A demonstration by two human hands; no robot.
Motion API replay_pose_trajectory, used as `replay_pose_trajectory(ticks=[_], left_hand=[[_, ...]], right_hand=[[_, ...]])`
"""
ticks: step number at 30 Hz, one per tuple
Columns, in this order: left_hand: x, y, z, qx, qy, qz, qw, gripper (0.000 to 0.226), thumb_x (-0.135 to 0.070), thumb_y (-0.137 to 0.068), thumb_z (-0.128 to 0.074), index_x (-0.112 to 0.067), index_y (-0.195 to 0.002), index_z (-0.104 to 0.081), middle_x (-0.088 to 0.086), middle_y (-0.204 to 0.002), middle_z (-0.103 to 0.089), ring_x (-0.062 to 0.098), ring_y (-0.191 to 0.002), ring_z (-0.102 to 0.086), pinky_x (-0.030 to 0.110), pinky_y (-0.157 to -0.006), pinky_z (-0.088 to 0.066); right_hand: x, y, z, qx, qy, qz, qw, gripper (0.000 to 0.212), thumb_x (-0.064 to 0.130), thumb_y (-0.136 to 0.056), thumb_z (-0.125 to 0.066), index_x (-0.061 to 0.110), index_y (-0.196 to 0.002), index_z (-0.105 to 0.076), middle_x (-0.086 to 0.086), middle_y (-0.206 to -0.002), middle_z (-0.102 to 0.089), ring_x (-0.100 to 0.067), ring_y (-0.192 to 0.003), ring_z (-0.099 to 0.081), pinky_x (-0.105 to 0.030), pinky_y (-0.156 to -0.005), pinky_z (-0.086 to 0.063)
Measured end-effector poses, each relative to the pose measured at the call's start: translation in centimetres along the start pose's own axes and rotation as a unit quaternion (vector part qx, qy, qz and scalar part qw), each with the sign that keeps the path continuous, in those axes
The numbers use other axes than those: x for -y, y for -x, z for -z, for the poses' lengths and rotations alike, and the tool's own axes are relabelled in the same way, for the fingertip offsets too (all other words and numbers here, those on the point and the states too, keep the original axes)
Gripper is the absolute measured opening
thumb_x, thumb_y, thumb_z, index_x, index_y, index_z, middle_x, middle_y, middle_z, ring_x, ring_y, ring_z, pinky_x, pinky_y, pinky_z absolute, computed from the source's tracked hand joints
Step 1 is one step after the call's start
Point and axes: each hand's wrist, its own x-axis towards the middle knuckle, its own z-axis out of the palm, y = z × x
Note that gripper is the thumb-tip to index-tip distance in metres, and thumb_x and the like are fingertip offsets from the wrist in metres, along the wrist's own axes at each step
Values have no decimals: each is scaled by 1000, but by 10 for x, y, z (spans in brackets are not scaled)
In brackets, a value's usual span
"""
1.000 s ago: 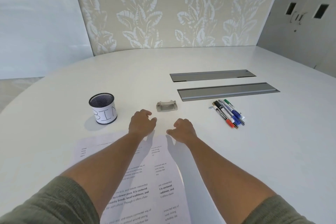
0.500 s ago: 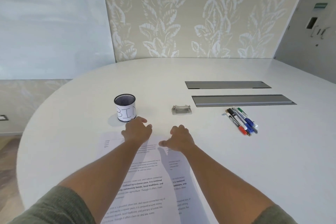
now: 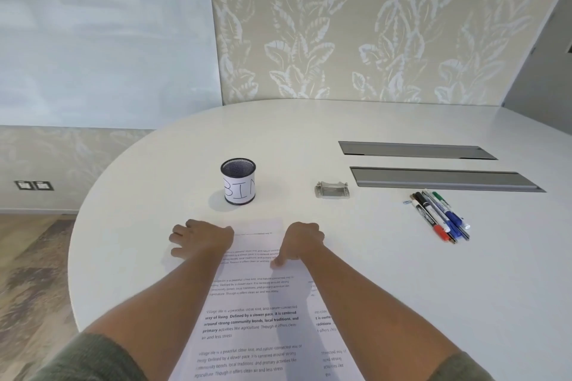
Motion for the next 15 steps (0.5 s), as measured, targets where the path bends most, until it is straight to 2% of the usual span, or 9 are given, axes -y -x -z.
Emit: replay_pose_trajectory(ticks=[3,5,7,9,12,15], left_hand=[[7,-4,-3,4,1,20,1000,77,-43,-67,-71,-3,-127,-45,13,-131,-41,30,-122,-37,37,-97,-36],[8,-5,-3,1,2,14,1000,79,-44,-68,-73,-1,-128,-45,15,-133,-41,31,-124,-38,36,-98,-38],[7,-5,-2,8,12,6,1000,77,-39,-70,-73,0,-129,-44,16,-134,-41,32,-124,-38,35,-98,-40],[6,-4,0,18,24,-4,1000,74,-34,-72,-73,1,-130,-43,17,-135,-39,32,-124,-39,35,-97,-42],[6,-1,3,35,31,-31,998,69,-31,-77,-72,4,-129,-42,19,-135,-41,33,-125,-38,32,-88,-41],[9,-3,4,55,50,-45,996,59,-26,-79,-69,2,-126,-47,19,-132,-45,33,-122,-47,32,-91,-44]], right_hand=[[6,-5,-2,11,-14,-15,1000,78,52,-65,-85,10,-122,-54,-2,-86,-45,-26,-113,-44,-29,-76,-47],[8,-6,-2,21,-33,-30,999,79,48,-65,-87,9,-125,-52,-3,-82,-41,-25,-115,-45,-30,-85,-52],[10,-7,-2,18,-24,-32,999,81,46,-66,-87,7,-126,-49,-4,-86,-43,-26,-115,-44,-34,-90,-53],[10,-6,-3,4,-3,-25,1000,80,45,-67,-86,6,-126,-47,-3,-97,-47,-27,-113,-43,-35,-88,-52],[11,-4,-5,-10,21,-21,1000,78,45,-69,-84,6,-126,-46,-3,-99,-45,-28,-111,-43,-33,-82,-50],[9,-2,-4,-19,25,-21,999,79,47,-70,-83,7,-127,-46,-3,-109,-49,-29,-112,-43,-33,-81,-50]])
